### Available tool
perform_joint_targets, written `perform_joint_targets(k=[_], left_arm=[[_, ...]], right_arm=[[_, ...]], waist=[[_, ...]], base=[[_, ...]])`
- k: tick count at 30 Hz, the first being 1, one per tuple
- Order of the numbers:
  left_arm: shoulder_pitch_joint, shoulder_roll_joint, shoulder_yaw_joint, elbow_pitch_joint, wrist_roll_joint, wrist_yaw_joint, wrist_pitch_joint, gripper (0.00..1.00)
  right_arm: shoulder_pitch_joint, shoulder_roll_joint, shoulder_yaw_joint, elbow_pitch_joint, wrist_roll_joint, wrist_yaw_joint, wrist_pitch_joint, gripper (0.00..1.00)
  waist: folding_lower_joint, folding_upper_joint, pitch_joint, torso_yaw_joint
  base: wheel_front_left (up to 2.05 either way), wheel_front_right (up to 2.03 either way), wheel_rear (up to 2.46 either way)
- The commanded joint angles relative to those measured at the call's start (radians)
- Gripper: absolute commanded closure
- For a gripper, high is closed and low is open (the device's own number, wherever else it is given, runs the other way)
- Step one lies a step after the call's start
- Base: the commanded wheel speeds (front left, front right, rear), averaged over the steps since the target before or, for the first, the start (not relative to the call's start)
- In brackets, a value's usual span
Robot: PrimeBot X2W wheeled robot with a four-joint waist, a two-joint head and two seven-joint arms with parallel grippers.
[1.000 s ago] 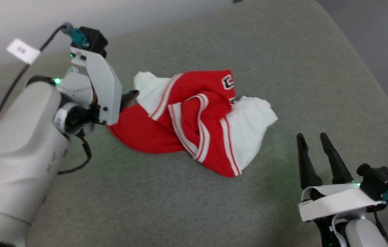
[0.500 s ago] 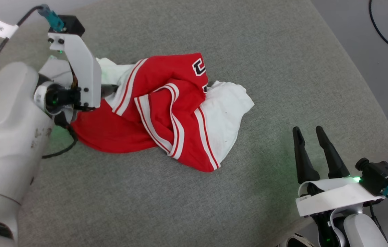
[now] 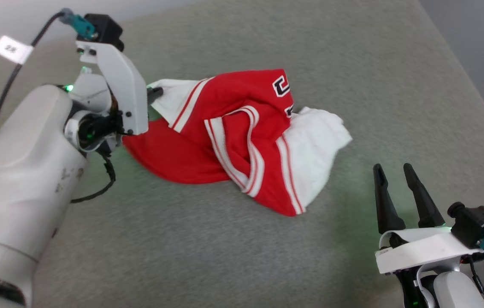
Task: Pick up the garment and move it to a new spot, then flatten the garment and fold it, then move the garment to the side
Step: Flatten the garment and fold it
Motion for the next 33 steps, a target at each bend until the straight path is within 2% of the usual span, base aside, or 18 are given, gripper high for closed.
perform_joint_targets(k=[1, 5, 10, 17, 24, 27, 28, 29, 30, 31, 32, 33], left_arm=[[0.02, 0.013, -0.003, -0.013, -0.013, 0.0, -0.012, 1.0], [0.052, 0.067, -0.006, -0.052, -0.046, 0.0, -0.052, 1.0], [0.123, 0.164, -0.016, -0.071, -0.056, 0.0, -0.051, 1.0], [0.24, 0.275, -0.041, -0.072, -0.026, 0.055, -0.038, 1.0], [0.333, 0.32, -0.056, -0.108, -0.023, 0.122, -0.029, 1.0], [0.369, 0.306, -0.042, -0.122, -0.048, 0.138, -0.05, 1.0], [0.374, 0.308, -0.037, -0.127, -0.05, 0.142, -0.061, 0.95], [0.379, 0.307, -0.031, -0.132, -0.051, 0.146, -0.077, 0.78], [0.387, 0.305, -0.026, -0.136, -0.056, 0.152, -0.091, 0.51], [0.396, 0.306, -0.025, -0.142, -0.054, 0.153, -0.105, 0.14], [0.403, 0.306, -0.021, -0.148, -0.05, 0.157, -0.128, 0.0], [0.41, 0.307, -0.015, -0.157, -0.047, 0.16, -0.153, 0.0]], right_arm=[[0.009, 0.0, 0.001, 0.004, -0.01, -0.001, -0.001, 0.0], [0.02, 0.0, -0.003, 0.015, -0.034, -0.001, -0.001, 0.0], [0.03, 0.0, -0.005, 0.023, -0.049, 0.0, -0.001, 0.0], [0.048, 0.0, -0.01, 0.023, -0.054, 0.0, -0.001, 0.0], [0.058, 0.0, -0.029, 0.025, -0.067, 0.0, -0.001, 0.0], [0.055, -0.001, -0.031, 0.029, -0.078, -0.001, -0.001, 0.0], [0.052, -0.003, -0.029, 0.03, -0.08, -0.001, -0.001, 0.0], [0.05, -0.007, -0.028, 0.032, -0.084, -0.001, -0.001, 0.0], [0.046, -0.013, -0.025, 0.034, -0.088, -0.001, -0.001, 0.0], [0.043, -0.02, -0.02, 0.038, -0.089, 0.0, -0.001, 0.0], [0.04, -0.027, -0.015, 0.043, -0.091, -0.001, -0.001, 0.0], [0.038, -0.035, -0.007, 0.052, -0.093, -0.001, -0.001, 0.0]], waist=[[-0.0001, 0.0, -0.086, 0.109], [-0.0001, 0.0, -0.129, 0.174], [-0.0001, 0.0, -0.16, 0.22], [-0.0001, 0.0, -0.167, 0.228], [-0.0001, 0.0, -0.159, 0.211], [-0.0001, 0.0, -0.16, 0.206], [-0.0001, 0.0, -0.162, 0.205], [-0.0001, 0.0, -0.165, 0.206], [-0.0001, 0.0, -0.168, 0.207], [-0.0001, 0.0, -0.171, 0.208], [-0.0001, 0.0, -0.175, 0.212], [-0.0001, 0.0, -0.178, 0.215]], base=[[0.0, 0.0, 0.0], [0.0, 0.0, 0.0], [0.0, 0.0, 0.0], [0.0, 0.0, 0.0], [0.0, 0.0, 0.0], [0.0, 0.0, 0.0], [0.0, 0.0, 0.0], [0.0, 0.0, 0.0], [0.0, 0.0, 0.0], [0.0, 0.0, 0.0], [0.0, 0.0, 0.0], [0.0, 0.0, 0.0]])
